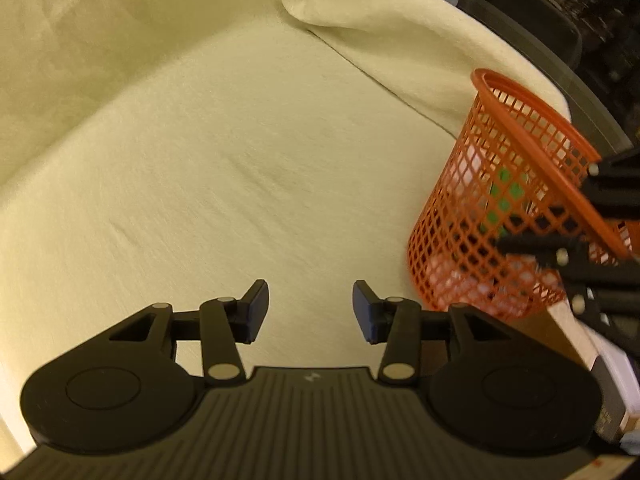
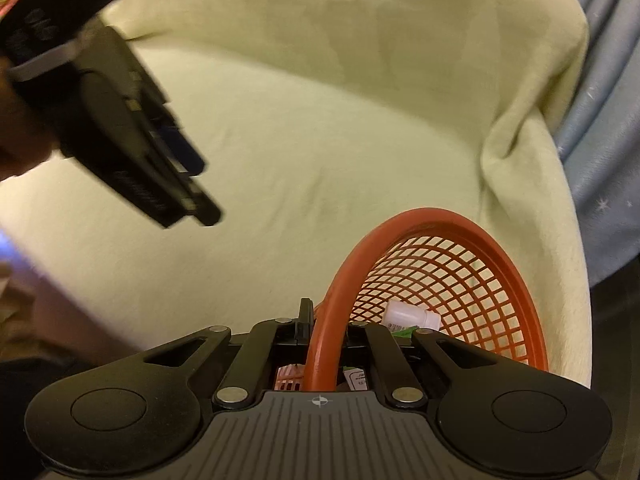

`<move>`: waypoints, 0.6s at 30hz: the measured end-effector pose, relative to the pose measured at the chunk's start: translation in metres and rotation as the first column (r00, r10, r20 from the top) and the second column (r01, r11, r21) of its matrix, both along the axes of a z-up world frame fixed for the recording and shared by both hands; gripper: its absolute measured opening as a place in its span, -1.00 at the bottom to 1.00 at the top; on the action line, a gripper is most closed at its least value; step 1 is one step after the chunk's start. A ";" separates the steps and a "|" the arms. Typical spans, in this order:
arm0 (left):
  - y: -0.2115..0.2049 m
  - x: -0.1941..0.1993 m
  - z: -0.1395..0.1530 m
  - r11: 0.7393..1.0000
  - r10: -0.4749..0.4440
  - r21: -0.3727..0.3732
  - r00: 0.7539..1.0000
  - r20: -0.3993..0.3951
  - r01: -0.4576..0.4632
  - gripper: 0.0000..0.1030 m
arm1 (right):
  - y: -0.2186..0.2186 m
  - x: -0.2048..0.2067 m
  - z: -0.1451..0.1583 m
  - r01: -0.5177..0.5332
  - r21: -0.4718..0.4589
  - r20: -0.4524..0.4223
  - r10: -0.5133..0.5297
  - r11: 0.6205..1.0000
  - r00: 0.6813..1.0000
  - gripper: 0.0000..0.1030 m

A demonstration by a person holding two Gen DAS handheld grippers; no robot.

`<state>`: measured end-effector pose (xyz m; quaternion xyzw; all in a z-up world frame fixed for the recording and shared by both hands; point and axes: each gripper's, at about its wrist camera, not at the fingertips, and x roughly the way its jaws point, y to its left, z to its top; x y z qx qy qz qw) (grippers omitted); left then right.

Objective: Organize objects
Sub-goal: 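Carry the orange basket with the right gripper down to the floor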

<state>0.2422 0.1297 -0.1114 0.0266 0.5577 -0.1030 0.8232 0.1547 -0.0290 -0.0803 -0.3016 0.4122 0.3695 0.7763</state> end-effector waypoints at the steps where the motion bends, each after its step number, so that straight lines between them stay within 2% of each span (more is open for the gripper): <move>1: -0.011 -0.007 0.003 1.000 0.014 0.007 1.000 0.005 -0.014 -0.17 | -0.009 -0.007 0.002 -0.027 0.007 -0.001 0.027 1.000 1.000 -0.96; 5: -0.057 -0.047 0.011 0.997 0.072 0.016 0.997 0.039 -0.073 0.02 | -0.056 -0.048 0.010 -0.182 0.016 0.021 0.182 0.983 0.983 -0.96; 10: -0.104 -0.105 0.012 0.980 0.199 -0.017 0.980 0.016 -0.199 0.31 | -0.119 -0.100 0.014 -0.331 -0.036 0.013 0.332 0.943 0.943 -0.96; 15: -0.143 -0.147 -0.007 0.977 0.214 -0.012 0.976 -0.030 -0.214 0.64 | -0.167 -0.146 -0.011 -0.396 -0.100 -0.041 0.394 0.913 0.918 -0.95; 18: -0.158 -0.161 -0.030 0.977 0.210 -0.010 0.976 -0.047 -0.211 0.72 | -0.185 -0.161 -0.038 -0.398 -0.126 -0.065 0.393 0.909 0.917 -0.94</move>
